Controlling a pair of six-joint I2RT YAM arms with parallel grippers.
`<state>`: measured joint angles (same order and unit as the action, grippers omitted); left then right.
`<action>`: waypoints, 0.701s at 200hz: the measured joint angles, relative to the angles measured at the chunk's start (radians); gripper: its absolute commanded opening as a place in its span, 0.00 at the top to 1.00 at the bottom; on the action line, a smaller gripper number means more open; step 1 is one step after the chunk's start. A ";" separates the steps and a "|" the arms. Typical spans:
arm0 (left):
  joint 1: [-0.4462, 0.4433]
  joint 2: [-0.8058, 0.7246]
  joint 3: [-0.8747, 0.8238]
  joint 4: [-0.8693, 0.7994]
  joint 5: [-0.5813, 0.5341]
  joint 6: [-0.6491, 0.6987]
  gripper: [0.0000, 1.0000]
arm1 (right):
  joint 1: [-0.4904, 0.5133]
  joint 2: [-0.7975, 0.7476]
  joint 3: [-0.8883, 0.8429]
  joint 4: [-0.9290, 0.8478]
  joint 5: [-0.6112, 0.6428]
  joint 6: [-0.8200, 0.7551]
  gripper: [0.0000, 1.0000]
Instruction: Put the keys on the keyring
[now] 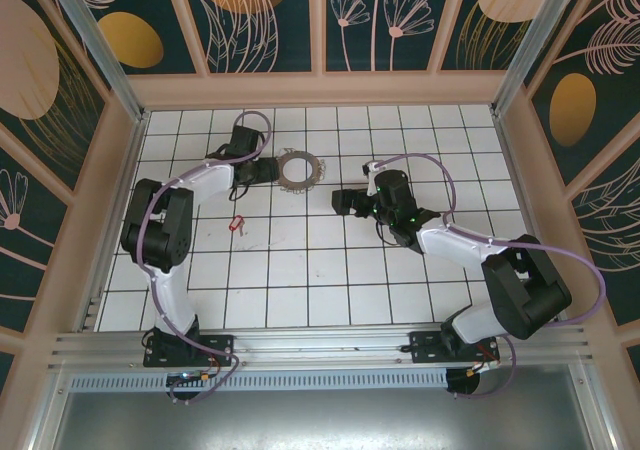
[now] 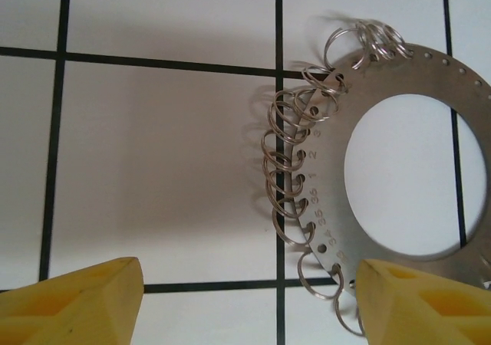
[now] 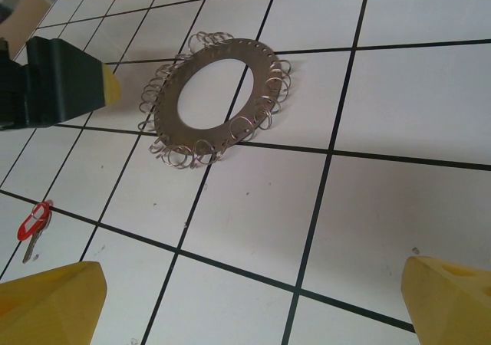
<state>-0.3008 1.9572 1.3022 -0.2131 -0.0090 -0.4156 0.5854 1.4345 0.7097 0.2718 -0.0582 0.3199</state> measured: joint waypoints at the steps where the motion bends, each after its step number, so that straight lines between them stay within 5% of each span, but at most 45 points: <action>1: 0.000 0.003 0.001 0.000 -0.001 -0.003 0.35 | 0.000 0.000 0.000 0.000 0.000 0.000 0.01; 33: 0.000 0.048 0.026 0.004 0.002 -0.021 0.47 | 0.000 0.000 0.000 0.000 0.000 0.000 0.01; 140: -0.014 0.137 0.086 0.026 0.027 -0.051 0.62 | -0.002 0.000 0.000 0.000 0.004 -0.007 0.01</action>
<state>-0.3145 2.0941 1.3880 -0.1871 0.0181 -0.4667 0.5838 1.4345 0.7097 0.2718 -0.0544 0.3126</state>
